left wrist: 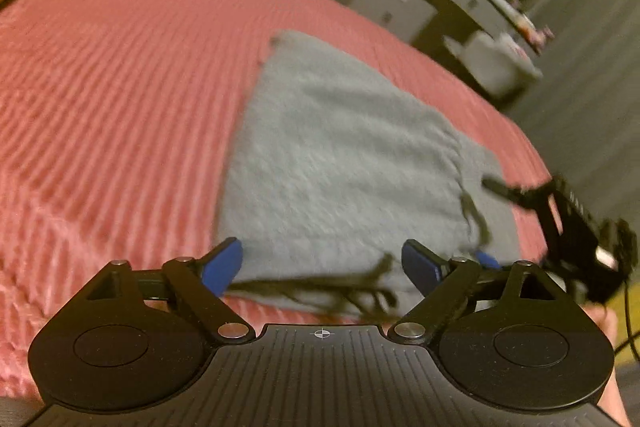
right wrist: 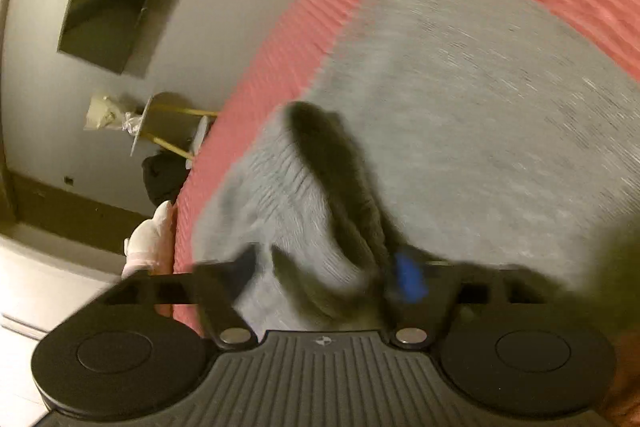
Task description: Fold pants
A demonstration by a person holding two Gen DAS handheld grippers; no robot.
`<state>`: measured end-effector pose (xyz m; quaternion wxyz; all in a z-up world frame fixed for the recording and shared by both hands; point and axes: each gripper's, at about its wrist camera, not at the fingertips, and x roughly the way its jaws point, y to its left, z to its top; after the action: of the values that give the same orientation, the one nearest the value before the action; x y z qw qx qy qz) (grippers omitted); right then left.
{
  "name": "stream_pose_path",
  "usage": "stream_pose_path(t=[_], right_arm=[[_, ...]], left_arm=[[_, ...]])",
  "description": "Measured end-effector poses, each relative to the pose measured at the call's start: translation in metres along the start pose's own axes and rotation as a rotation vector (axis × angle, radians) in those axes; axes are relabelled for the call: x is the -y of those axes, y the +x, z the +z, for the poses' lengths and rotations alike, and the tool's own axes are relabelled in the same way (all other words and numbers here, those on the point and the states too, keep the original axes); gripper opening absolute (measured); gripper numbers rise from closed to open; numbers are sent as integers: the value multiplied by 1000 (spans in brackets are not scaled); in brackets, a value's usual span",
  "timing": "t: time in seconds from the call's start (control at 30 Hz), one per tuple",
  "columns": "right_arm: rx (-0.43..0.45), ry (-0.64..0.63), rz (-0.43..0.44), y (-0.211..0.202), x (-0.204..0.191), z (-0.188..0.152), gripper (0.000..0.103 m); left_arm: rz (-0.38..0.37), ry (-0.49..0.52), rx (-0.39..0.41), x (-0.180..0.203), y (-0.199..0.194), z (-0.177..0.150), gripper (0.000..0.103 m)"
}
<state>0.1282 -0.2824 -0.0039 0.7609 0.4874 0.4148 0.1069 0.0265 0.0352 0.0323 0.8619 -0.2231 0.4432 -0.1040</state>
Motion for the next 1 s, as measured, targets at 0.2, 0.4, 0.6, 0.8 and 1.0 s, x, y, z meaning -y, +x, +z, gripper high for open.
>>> stream_pose_path(t=[0.2, 0.4, 0.6, 0.8, 1.0], right_arm=[[-123, -111, -16, 27, -18, 5, 99], [-138, -61, 18, 38, -22, 16, 39], [-97, -85, 86, 15, -35, 14, 38], [-43, -63, 163, -22, -50, 27, 37], [-13, -61, 59, -26, -26, 41, 59]], left_arm=[[57, 109, -67, 17, 17, -5, 95], [131, 134, -69, 25, 24, -6, 95], [181, 186, -66, 27, 27, -8, 95], [164, 220, -46, 28, 20, -11, 94], [232, 176, -74, 17, 29, -6, 92]])
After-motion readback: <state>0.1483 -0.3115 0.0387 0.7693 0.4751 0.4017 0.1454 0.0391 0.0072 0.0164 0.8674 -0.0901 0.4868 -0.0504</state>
